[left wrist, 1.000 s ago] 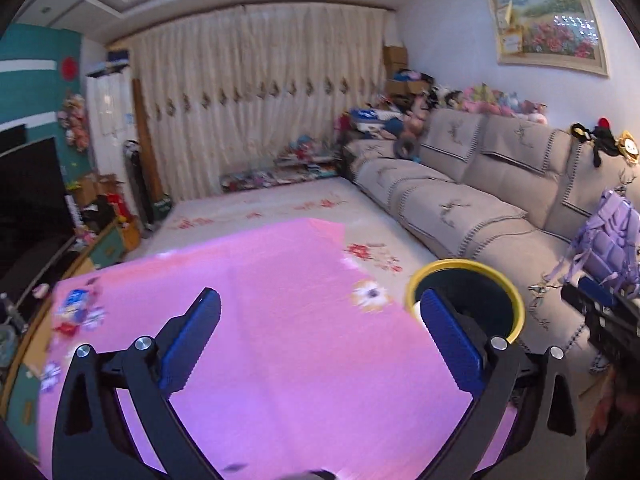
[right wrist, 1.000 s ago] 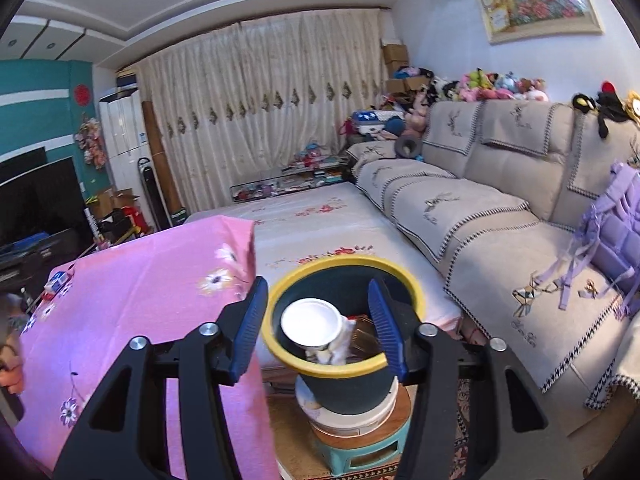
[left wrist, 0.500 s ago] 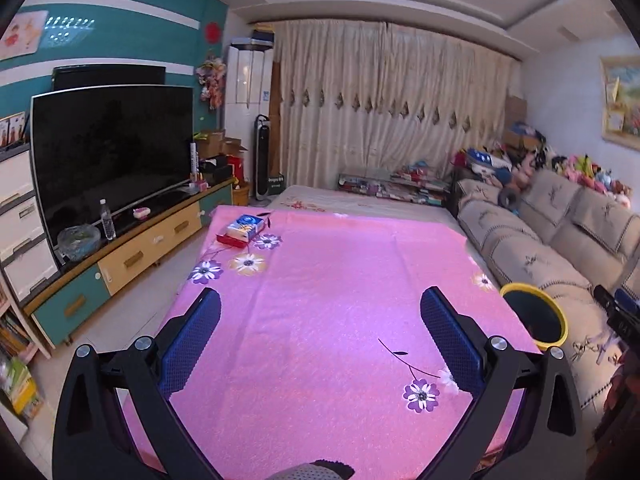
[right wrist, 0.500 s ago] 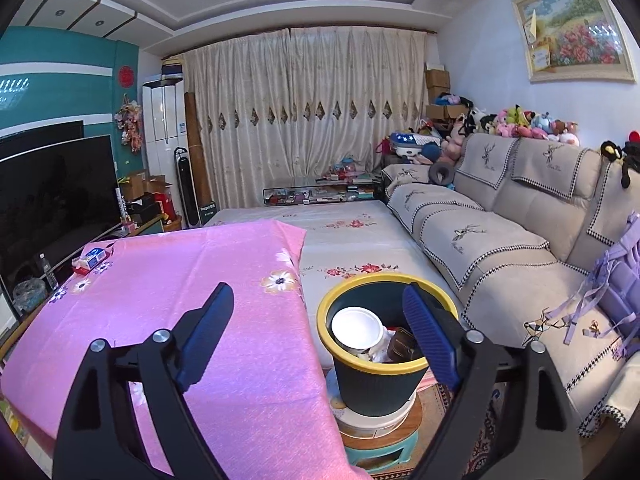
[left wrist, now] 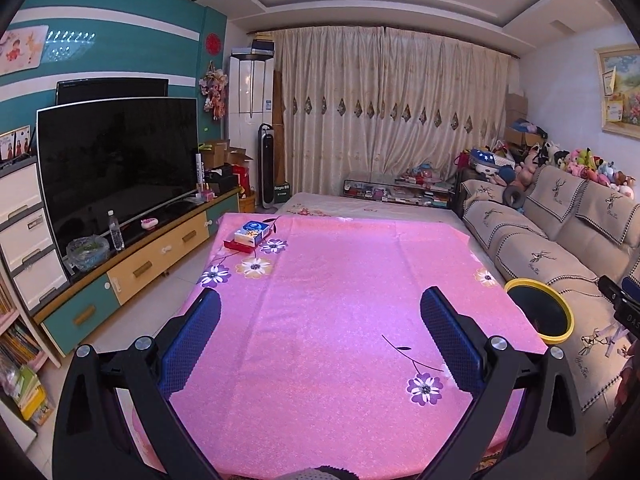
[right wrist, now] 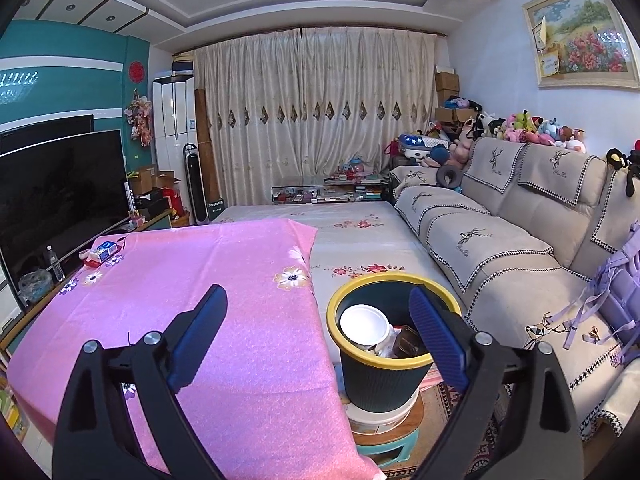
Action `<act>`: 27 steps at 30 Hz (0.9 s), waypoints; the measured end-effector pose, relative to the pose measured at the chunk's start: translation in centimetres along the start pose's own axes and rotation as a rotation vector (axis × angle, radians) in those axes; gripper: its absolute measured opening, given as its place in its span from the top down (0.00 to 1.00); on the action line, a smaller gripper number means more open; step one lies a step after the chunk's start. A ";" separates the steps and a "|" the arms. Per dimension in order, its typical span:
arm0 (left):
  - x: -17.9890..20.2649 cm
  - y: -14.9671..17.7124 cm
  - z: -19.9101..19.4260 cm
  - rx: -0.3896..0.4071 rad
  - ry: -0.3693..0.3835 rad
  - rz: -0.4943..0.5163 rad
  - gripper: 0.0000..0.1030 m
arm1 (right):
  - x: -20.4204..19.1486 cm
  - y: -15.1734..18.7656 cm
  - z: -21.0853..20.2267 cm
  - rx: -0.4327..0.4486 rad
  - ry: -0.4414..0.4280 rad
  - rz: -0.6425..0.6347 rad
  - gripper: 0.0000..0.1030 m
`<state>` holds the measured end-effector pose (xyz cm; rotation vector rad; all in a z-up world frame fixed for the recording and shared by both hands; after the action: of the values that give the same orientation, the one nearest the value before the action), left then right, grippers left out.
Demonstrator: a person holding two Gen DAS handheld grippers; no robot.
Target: Collect trash
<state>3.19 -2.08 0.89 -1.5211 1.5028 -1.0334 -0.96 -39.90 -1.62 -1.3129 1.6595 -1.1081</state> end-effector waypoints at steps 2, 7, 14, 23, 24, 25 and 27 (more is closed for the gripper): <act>0.0 0.1 0.1 -0.001 -0.004 0.000 0.05 | 0.0 -0.1 0.0 -0.003 -0.001 0.003 0.15; 0.0 0.2 0.5 -0.011 -0.005 -0.002 0.05 | -0.2 -0.2 0.1 -0.007 0.000 0.003 0.14; 0.1 0.3 0.5 -0.012 -0.007 0.003 0.05 | -0.2 -0.3 0.1 -0.007 0.000 0.007 0.14; 0.2 0.7 0.8 -0.016 -0.013 0.002 0.05 | -0.4 -0.5 0.5 -0.015 -0.003 0.011 0.14; 0.2 0.6 0.8 -0.017 -0.013 0.001 0.05 | -0.5 -0.5 0.6 -0.017 -0.004 0.012 0.14; 0.2 0.7 0.8 -0.018 -0.012 0.001 0.05 | -0.4 -0.5 0.7 -0.019 -0.006 0.014 0.14; 0.3 0.8 0.9 -0.019 -0.013 0.003 0.05 | -0.4 -0.4 0.7 -0.019 -0.006 0.016 0.14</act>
<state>3.70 -2.46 -0.19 -1.5356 1.5091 -1.0088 -0.09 -39.65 -1.48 -1.3111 1.6772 -1.0801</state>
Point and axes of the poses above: each gripper's, at about its wrist camera, not at the fingertips, and z roughly the way its jaws point, x to its right, y to its underside, the point moved 1 cm from there along z, roughly the way its jaws point, and after that the axes turned 1 degree about -z, right-handed, at the moved point
